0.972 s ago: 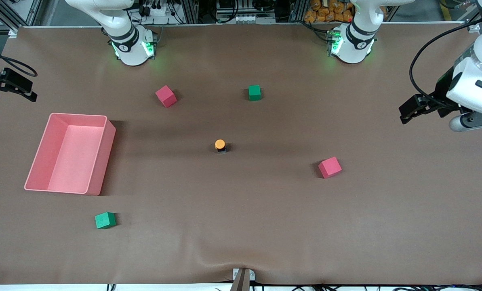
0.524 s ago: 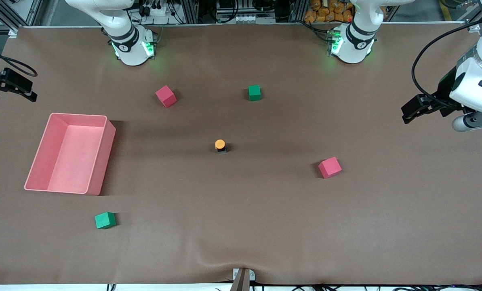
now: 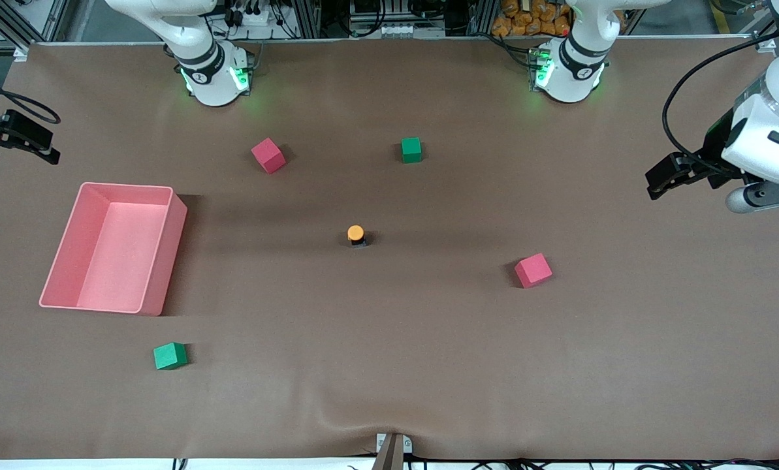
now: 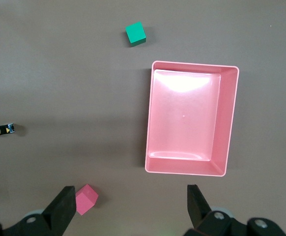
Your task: Place and upright button with both arms
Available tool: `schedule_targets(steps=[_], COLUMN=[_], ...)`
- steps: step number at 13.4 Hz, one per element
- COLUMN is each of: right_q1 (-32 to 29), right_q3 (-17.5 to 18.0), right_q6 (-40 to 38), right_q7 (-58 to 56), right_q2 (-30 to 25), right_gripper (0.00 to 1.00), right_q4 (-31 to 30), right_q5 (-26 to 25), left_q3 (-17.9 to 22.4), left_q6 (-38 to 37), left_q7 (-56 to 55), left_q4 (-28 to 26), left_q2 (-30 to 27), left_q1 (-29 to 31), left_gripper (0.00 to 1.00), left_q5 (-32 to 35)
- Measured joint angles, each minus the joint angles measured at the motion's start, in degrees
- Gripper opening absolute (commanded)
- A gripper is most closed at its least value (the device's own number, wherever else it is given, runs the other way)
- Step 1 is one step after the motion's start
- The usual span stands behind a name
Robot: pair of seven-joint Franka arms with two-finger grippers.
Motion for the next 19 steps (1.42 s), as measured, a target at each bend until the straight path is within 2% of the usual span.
schedule_targets(steps=[19], right_q1=[0.0], right_q3=[0.0], right_q6=[0.0], right_q7=[0.0], right_q2=[0.0], right_gripper=[1.0], right_q4=[0.0], right_q5=[0.0], left_q3=[0.0], left_q6=[0.0], left_q7=[3.6], left_q4=[-0.4], left_q2=[0.1], left_q1=[0.0], left_gripper=[1.0], left_q5=[0.0])
